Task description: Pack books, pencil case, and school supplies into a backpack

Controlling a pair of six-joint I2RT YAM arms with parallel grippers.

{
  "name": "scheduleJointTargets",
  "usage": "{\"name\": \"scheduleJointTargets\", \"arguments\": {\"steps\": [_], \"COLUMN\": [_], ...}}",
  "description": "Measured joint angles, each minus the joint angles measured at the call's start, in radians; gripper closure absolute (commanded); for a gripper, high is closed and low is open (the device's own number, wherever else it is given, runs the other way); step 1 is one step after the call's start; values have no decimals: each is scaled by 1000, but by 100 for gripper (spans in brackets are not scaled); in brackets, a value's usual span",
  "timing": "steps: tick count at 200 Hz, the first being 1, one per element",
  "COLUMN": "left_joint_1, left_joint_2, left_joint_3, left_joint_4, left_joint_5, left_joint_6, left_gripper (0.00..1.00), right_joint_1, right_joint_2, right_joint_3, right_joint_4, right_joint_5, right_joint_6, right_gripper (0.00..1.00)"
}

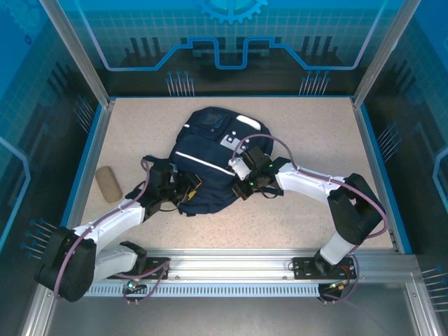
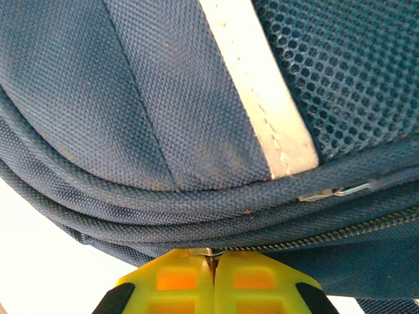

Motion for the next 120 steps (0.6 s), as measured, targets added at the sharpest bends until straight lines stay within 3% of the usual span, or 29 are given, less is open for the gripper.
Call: {"name": "scheduleJointTargets", "arguments": {"steps": [34,74,120], "left_joint_1": [-4,-12,-8], "left_joint_2": [11,10,10], "left_joint_3": [0,16,22], "left_joint_4": [-1,-41,-50], "left_joint_5": [-38,-82,-71], "left_joint_6": [10,94,149], "left_gripper": [100,100,100], "right_joint_1": [7,-4,-105], "right_joint_2": [-2,-54,-58], "right_joint_3": [0,-42,-35], "right_joint_4": [0,37,69], "right_joint_5": [58,175,183], "right_joint_6": [6,1,15], "right_gripper": [100,98,94]}}
